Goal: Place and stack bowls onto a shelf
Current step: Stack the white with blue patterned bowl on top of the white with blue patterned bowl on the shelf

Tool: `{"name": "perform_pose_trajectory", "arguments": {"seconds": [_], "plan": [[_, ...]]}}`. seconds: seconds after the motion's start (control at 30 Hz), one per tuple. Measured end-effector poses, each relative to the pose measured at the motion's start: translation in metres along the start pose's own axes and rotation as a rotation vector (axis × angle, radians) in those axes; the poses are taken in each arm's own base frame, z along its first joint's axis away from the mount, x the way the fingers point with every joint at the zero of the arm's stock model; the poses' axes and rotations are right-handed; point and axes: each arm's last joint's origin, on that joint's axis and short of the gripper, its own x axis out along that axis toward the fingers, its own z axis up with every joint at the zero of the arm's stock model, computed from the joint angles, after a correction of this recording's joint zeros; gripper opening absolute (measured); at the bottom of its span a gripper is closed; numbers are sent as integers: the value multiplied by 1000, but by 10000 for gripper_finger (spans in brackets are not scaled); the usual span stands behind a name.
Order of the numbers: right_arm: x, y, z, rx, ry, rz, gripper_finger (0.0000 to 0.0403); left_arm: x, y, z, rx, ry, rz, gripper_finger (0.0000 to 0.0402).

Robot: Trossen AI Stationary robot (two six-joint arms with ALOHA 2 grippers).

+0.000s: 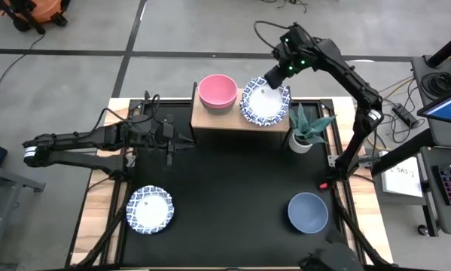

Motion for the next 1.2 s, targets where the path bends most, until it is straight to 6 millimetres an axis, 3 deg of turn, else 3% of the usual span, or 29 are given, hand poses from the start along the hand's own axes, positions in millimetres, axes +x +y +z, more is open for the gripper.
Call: {"name": "perform_pose_trajectory", "arguments": {"seconds": [0.37,0.57,0.7,0.83,1.2], "plan": [[37,-5,-12,-3,41,-1,9,0,0,0,0,0,-1,76],[39,-5,-13,-4,47,0,9,0,0,0,-7,0,0,76],[19,6,-9,-30,-15,14,9,0,0,-1,-83,11,-1,76],[-10,30,-13,-87,-80,53,9,0,-7,-7,-206,71,-29,76],[-71,107,-66,-259,-187,220,9,-2,-68,-20,-569,222,-178,76]]}}
